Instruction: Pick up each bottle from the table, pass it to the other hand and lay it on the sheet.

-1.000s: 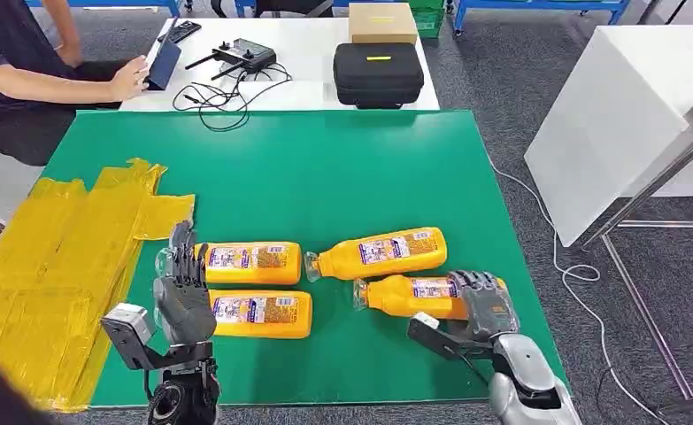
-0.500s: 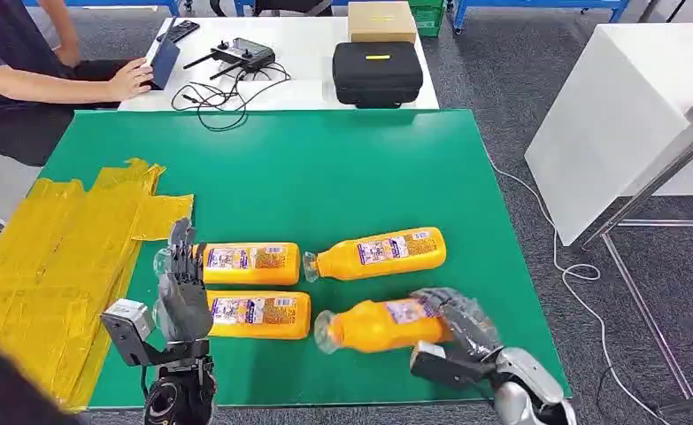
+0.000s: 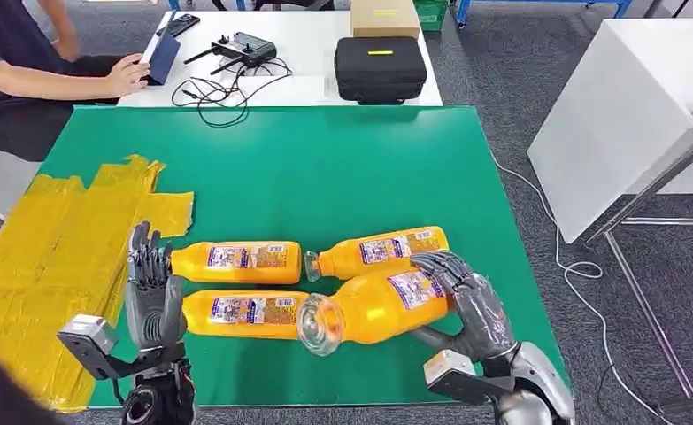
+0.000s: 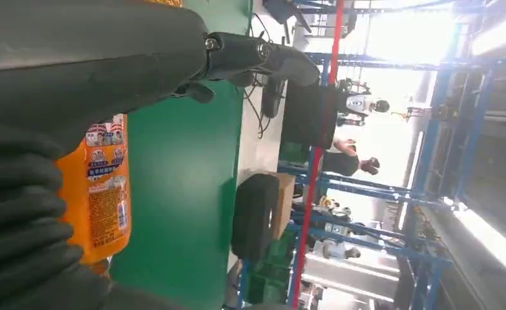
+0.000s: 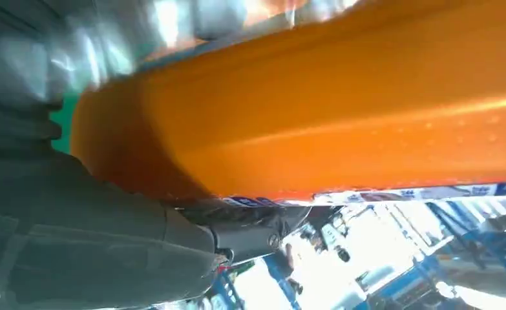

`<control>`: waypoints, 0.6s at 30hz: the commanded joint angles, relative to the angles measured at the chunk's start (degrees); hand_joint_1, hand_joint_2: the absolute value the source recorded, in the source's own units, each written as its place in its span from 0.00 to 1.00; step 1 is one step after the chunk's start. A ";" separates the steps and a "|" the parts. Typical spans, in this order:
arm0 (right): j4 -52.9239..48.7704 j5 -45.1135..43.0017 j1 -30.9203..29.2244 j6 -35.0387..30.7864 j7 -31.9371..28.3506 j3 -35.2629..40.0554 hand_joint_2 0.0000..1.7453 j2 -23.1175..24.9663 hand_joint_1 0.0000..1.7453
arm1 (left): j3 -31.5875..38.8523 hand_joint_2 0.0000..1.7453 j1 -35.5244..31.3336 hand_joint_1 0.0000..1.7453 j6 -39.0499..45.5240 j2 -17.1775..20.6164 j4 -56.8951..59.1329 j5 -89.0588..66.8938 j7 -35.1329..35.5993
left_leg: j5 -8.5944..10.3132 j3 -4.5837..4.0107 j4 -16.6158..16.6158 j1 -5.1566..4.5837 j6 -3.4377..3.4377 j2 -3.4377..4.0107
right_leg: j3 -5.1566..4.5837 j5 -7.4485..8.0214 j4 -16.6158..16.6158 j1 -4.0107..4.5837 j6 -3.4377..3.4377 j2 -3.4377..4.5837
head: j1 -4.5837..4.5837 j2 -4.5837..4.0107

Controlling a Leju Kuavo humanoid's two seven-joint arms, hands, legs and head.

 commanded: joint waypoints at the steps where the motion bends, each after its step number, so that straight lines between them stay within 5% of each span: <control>1: 38.75 0.05 -25.06 -11.02 2.09 9.19 1.00 8.57 1.00 | -6.07 1.00 0.25 0.00 -2.04 1.84 0.18 3.42 -0.05 | -0.05 0.48 -0.23 0.07 -0.05 0.87 | 0.25 0.23 -0.26 0.08 -0.02 0.73 | 0.00 0.00; 4: 45.21 -1.45 -31.06 -11.94 2.83 8.94 1.00 12.23 1.00 | -9.28 1.00 -2.11 0.00 -2.90 1.68 1.93 3.48 0.56 | 0.01 0.35 -0.14 0.02 -0.06 0.72 | 0.12 0.18 -0.10 0.03 -0.04 0.51 | 0.02 0.00; 12: 44.04 -2.18 -30.17 -11.59 2.88 9.55 1.00 11.75 1.00 | -10.02 1.00 -2.41 0.00 -2.65 2.32 2.16 3.60 0.73 | 0.14 0.43 -0.13 0.04 -0.07 0.16 | 0.23 0.06 -0.05 0.04 -0.14 0.03 | 0.00 0.00; 18: 45.31 0.06 -32.32 -12.00 6.02 13.04 1.00 16.12 1.00 | -12.38 1.00 -6.25 0.00 -5.03 1.94 5.85 4.90 1.26 | 0.21 -0.04 -0.03 0.01 -0.09 0.17 | -0.20 0.14 0.05 0.00 -0.16 0.11 | 0.00 0.00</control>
